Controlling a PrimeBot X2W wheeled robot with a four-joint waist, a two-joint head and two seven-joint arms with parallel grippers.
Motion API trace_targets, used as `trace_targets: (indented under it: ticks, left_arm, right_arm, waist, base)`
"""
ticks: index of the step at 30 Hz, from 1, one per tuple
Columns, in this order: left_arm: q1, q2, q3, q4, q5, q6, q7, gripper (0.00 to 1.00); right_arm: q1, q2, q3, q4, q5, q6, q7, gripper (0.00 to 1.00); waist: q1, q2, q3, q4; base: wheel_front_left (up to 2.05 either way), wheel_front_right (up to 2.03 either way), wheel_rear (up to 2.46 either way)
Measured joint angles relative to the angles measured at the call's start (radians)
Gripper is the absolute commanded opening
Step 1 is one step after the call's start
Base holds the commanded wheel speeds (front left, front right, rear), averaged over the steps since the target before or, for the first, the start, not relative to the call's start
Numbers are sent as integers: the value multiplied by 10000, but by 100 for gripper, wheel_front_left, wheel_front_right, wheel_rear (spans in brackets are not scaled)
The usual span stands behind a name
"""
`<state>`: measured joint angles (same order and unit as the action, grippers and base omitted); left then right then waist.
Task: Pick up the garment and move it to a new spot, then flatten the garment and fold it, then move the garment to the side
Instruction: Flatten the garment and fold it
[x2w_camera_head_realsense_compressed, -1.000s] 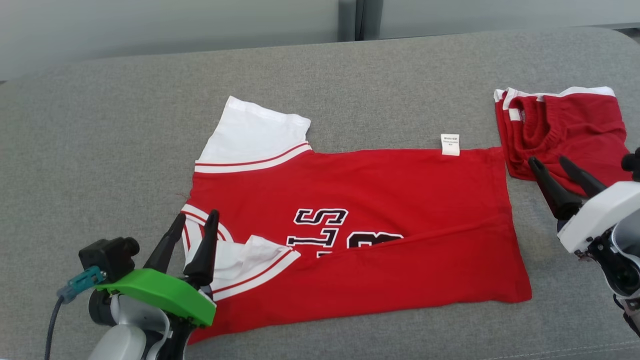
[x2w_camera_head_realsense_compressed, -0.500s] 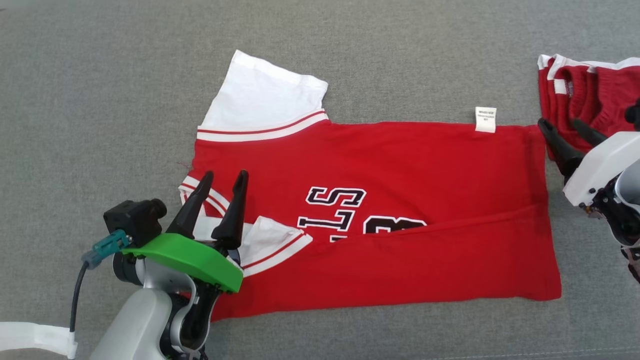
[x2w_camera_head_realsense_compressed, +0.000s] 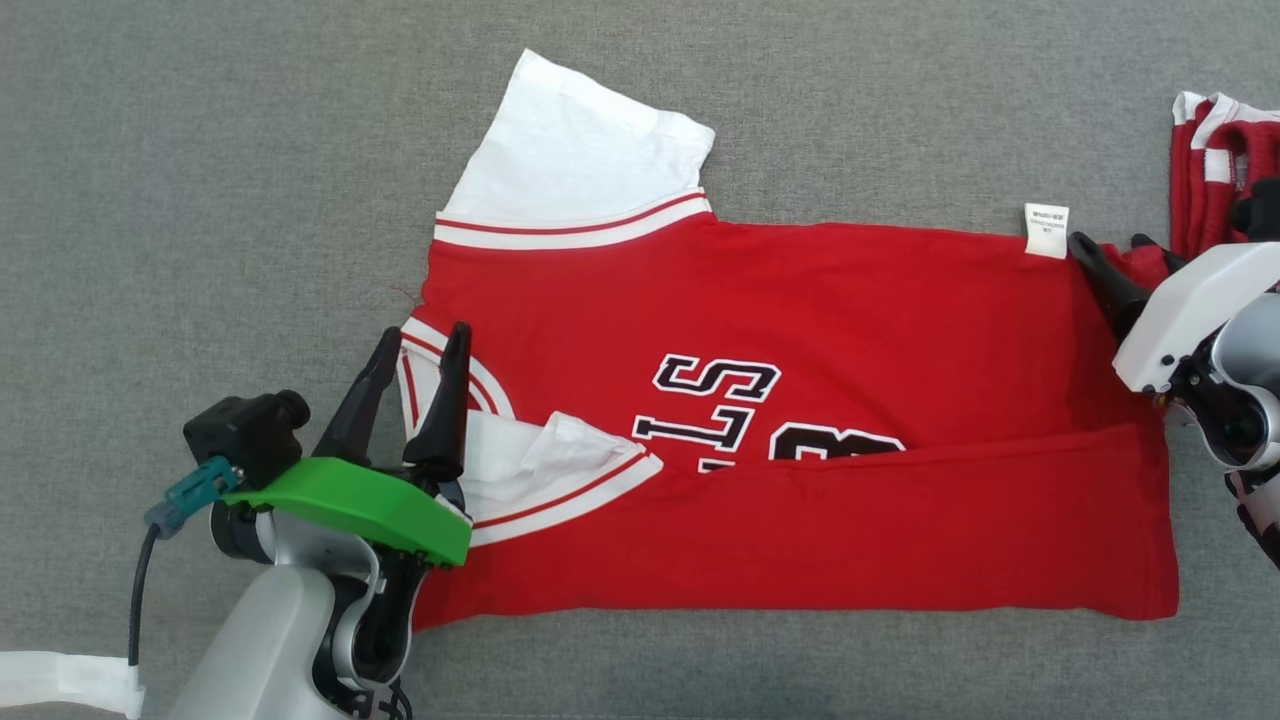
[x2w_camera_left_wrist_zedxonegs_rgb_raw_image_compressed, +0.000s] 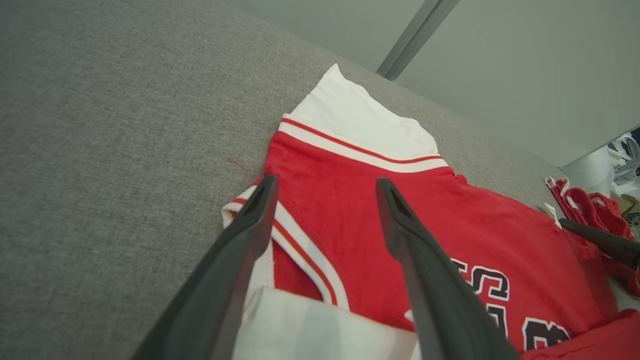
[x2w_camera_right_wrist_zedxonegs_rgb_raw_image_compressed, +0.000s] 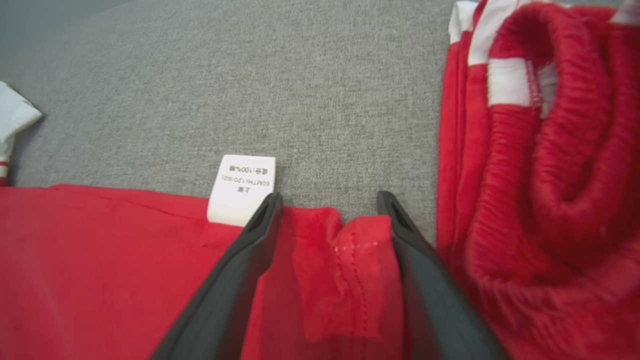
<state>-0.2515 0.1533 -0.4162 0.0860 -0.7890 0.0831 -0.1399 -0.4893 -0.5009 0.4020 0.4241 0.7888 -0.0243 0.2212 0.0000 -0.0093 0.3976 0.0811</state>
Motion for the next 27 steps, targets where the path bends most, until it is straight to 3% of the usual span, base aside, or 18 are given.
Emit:
trace_targets:
  ticks: [1, 5, 15, 22, 27]
  left_arm:
    - [-4, 15, 54, 10, 0, 0, -36, 100]
    - [-181, 134, 213, 65, 0, 0, -61, 100]
    - [-1199, 447, 314, 566, 86, -4, 178, 100]
    - [-2423, 765, -54, 1312, 529, -46, 1007, 100]
    - [-3410, 1174, -117, 2230, 844, -33, 1755, 100]
  right_arm:
    - [-49, 27, 52, 50, -15, 65, 0, 42]
    - [-190, 127, 209, 182, -73, 157, -2, 1]
    - [-426, 458, 326, -10, -174, 637, -437, 0]
    - [-585, 637, 449, -468, -213, 976, -857, 0]
    - [-782, 706, 704, -633, -499, 1039, -1001, 0]
  waist:
    - [0, 0, -6, -27]
    - [1, 0, -16, -178]
    - [0, 0, 76, -729]
    - [0, 0, 265, -1078]
    - [0, 0, 501, -1387]
  base:
    - [0, 0, 0]
    - [0, 0, 0]
    - [0, 0, 0]
    - [0, 0, 0]
    - [0, 0, 0]
